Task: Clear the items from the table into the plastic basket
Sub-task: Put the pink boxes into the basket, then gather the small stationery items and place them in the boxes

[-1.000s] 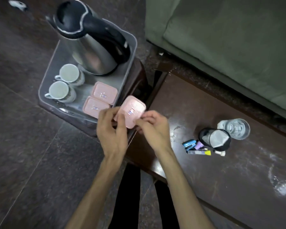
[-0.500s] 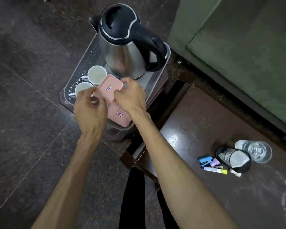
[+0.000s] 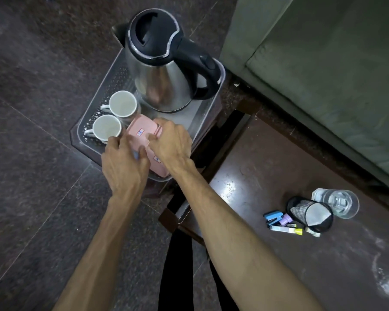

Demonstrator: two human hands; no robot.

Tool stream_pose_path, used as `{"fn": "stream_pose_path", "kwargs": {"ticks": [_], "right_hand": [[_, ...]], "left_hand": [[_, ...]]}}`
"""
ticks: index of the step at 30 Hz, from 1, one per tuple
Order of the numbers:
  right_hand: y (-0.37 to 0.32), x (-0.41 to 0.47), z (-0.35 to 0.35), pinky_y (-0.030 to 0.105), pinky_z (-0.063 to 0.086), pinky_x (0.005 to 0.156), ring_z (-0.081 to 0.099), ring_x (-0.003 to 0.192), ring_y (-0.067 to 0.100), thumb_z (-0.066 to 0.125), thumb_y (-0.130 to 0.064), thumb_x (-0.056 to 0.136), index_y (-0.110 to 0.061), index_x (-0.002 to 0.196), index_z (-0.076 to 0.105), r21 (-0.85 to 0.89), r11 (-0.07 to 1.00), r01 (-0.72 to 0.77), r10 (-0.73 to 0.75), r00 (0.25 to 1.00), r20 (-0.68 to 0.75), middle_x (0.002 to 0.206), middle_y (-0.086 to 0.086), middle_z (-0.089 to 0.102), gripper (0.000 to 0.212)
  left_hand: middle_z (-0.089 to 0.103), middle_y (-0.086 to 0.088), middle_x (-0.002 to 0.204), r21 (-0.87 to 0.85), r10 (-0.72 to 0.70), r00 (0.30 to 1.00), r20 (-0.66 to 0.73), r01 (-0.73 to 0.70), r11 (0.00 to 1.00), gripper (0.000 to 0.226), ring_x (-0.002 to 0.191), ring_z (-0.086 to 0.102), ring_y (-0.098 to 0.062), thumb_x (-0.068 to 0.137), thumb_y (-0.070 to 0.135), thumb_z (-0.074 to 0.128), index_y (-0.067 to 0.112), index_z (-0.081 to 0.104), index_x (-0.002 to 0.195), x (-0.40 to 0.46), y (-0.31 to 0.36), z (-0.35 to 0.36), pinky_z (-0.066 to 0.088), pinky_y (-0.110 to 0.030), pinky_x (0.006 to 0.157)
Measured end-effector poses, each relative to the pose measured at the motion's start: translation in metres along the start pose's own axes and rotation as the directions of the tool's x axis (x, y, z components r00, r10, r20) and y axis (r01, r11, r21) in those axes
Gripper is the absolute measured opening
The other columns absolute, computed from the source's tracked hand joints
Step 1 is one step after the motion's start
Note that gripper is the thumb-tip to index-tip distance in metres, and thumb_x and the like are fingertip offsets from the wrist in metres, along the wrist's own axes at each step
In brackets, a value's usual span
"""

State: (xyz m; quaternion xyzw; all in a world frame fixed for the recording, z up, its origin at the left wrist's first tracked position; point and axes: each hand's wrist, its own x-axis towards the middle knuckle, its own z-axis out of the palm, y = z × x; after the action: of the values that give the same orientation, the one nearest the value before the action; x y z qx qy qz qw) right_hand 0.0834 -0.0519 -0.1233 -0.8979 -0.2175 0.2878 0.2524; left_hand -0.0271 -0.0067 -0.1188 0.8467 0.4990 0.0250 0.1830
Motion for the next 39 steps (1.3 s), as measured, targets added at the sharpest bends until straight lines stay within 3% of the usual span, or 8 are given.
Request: {"fn": "stream_pose_path", "kwargs": {"ticks": [5,10,17,23,26,29,33,39], "right_hand": [[0.006,-0.019,-0.016,0.046,0.058,0.085,0.071,0.103,0.042,0.071,-0.035,0.094,-0.015,0.128,0.066,0.155,0.987,0.044,-0.034,0.997,-0.067,0.104,0.019,0.078,0.040],[0.063,-0.076,-0.035,0.039,0.058,0.073,0.071,0.077,0.022,0.067,-0.015,0.086,-0.018,0.099,0.076,0.361,0.925,0.117,-0.006,0.956,-0.295,0.082,0.000,0.075,0.016],[0.184,-0.157,-0.040,0.035,0.060,0.073,0.072,0.072,0.011,0.068,-0.016,0.086,-0.022,0.092,0.079,0.434,0.880,-0.195,0.356,0.876,-0.327,0.081,-0.007,0.078,0.014],[0.262,-0.205,-0.053,0.027,0.053,0.076,0.069,0.072,-0.005,0.075,-0.016,0.085,-0.021,0.091,0.081,0.562,0.648,-0.514,0.735,0.616,-0.284,0.074,-0.010,0.074,0.010],[0.296,-0.217,-0.061,0.023,0.041,0.075,0.074,0.090,0.023,0.076,-0.030,0.086,-0.020,0.089,0.080,0.645,0.438,-0.626,0.895,0.370,-0.248,0.074,-0.005,0.071,0.011],[0.324,-0.222,-0.064,0.029,0.051,0.088,0.073,0.096,0.030,0.079,-0.054,0.079,-0.022,0.092,0.073,0.735,0.225,-0.639,0.973,0.186,-0.135,0.083,-0.002,0.073,0.035],[0.348,-0.215,-0.062,0.049,0.062,0.090,0.076,0.098,0.034,0.077,-0.078,0.061,-0.022,0.100,0.073,0.761,0.085,-0.643,0.989,0.147,0.014,0.099,0.007,0.079,0.068],[0.368,-0.209,-0.055,0.046,0.063,0.089,0.077,0.092,0.035,0.073,-0.064,0.075,-0.018,0.092,0.075,0.734,0.094,-0.673,0.984,0.176,0.036,0.094,0.011,0.080,0.049]], "left_hand": [[0.062,-0.025,0.117,-0.073,0.050,0.993,-0.106,-0.058,0.996,0.045,0.098,0.062,-0.047,0.088,0.026,0.069,0.006,0.067,0.127,-0.007,-0.003,0.003,0.050,-0.052,0.084],[0.064,-0.023,0.106,-0.235,0.169,0.948,-0.271,-0.235,0.943,0.021,0.091,0.062,-0.042,0.085,0.013,0.066,0.005,0.070,0.104,-0.053,0.025,0.023,0.049,-0.049,0.074],[0.069,-0.009,0.089,-0.272,0.400,0.913,0.086,-0.364,0.891,0.010,0.082,0.066,-0.036,0.083,0.011,0.070,0.012,0.073,0.093,-0.148,0.096,0.073,0.046,-0.046,0.078],[0.070,-0.006,0.097,-0.209,0.466,0.776,0.426,-0.417,0.885,0.013,0.093,0.067,-0.032,0.089,0.023,0.069,0.015,0.072,0.098,-0.205,0.136,0.120,0.049,-0.046,0.089],[0.066,-0.004,0.111,-0.189,0.493,0.701,0.515,-0.468,0.863,0.021,0.105,0.064,-0.029,0.094,0.033,0.063,0.018,0.069,0.108,-0.225,0.155,0.145,0.044,-0.040,0.096],[0.062,-0.005,0.120,-0.146,0.512,0.659,0.552,-0.528,0.837,0.028,0.110,0.061,-0.028,0.096,0.038,0.060,0.018,0.065,0.115,-0.237,0.170,0.169,0.043,-0.038,0.099],[0.060,-0.006,0.124,-0.112,0.506,0.635,0.583,-0.555,0.825,0.032,0.114,0.060,-0.028,0.096,0.037,0.062,0.017,0.064,0.121,-0.244,0.186,0.196,0.044,-0.039,0.098],[0.057,-0.007,0.128,-0.046,0.469,0.613,0.636,-0.577,0.816,0.037,0.118,0.060,-0.029,0.094,0.039,0.065,0.017,0.063,0.124,-0.247,0.187,0.216,0.046,-0.041,0.099]]}}
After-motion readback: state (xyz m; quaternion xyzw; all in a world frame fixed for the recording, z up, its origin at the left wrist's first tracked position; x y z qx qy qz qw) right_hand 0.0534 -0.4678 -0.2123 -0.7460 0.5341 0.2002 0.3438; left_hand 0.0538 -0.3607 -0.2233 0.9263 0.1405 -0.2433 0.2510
